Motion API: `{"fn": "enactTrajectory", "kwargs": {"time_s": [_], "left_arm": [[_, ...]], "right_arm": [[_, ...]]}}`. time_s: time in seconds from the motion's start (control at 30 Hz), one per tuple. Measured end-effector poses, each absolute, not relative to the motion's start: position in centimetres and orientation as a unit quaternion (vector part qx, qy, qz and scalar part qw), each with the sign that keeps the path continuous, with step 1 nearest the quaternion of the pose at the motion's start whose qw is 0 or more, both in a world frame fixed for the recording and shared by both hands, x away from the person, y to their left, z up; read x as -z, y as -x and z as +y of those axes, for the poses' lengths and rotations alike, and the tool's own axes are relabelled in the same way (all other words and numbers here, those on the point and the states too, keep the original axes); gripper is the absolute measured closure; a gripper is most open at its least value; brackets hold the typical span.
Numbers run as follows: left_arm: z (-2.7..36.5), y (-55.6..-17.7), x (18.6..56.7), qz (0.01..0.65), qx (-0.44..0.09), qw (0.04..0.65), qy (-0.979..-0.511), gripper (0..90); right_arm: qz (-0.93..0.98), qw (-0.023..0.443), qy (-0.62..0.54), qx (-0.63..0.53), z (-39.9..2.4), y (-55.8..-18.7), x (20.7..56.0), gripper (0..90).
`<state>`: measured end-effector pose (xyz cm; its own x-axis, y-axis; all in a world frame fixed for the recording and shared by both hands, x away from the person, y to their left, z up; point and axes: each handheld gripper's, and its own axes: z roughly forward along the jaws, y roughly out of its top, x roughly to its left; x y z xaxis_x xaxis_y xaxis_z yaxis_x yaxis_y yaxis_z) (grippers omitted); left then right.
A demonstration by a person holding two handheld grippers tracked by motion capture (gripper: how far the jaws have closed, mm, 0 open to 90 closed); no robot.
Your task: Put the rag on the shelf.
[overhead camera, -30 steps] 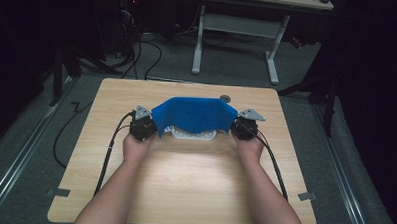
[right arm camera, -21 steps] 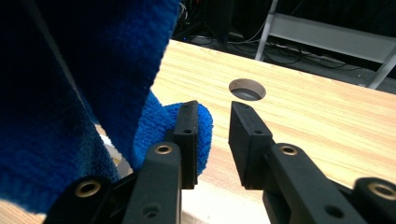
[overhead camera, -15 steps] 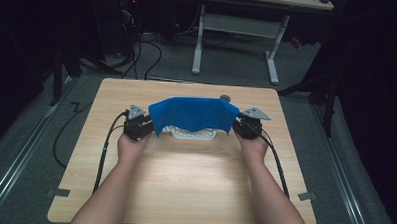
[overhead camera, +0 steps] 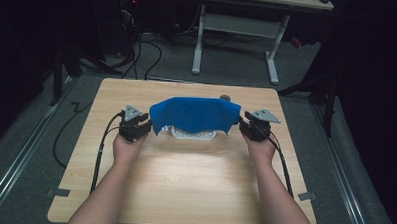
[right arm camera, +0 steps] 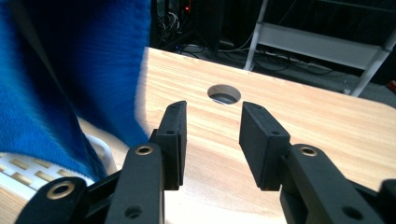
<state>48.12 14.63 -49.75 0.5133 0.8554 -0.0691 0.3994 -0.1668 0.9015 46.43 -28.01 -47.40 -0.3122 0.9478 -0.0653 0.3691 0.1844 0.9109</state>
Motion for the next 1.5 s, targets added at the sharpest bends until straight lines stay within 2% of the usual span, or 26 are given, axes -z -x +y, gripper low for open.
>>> {"fn": "enactTrajectory", "kwargs": {"time_s": [0.43,0.77,0.9,1.07,1.17,1.5], "left_arm": [[15.1,-47.4,50.5,0.436,-0.244,0.463,-0.732,61.9],[15.9,-45.2,50.3,0.431,-0.256,0.448,-0.740,59.2],[16.4,-43.8,50.2,0.433,-0.250,0.449,-0.740,56.7],[17.1,-41.8,50.3,0.435,-0.244,0.450,-0.741,55.0],[17.3,-40.4,50.2,0.431,-0.244,0.447,-0.745,53.4],[17.0,-35.8,50.4,0.418,-0.224,0.445,-0.760,49.5]], "right_arm": [[0.694,0.341,-0.483,-0.410,-28.4,-46.2,47.8,57.4],[0.694,0.345,-0.481,-0.411,-28.9,-44.5,47.4,53.4],[0.695,0.351,-0.470,-0.415,-29.2,-43.0,47.1,49.6],[0.705,0.333,-0.471,-0.411,-29.4,-41.4,46.7,43.8],[0.699,0.358,-0.456,-0.419,-29.4,-39.6,46.5,42.5],[0.709,0.343,-0.452,-0.419,-29.1,-34.7,47.1,32.1]]}}
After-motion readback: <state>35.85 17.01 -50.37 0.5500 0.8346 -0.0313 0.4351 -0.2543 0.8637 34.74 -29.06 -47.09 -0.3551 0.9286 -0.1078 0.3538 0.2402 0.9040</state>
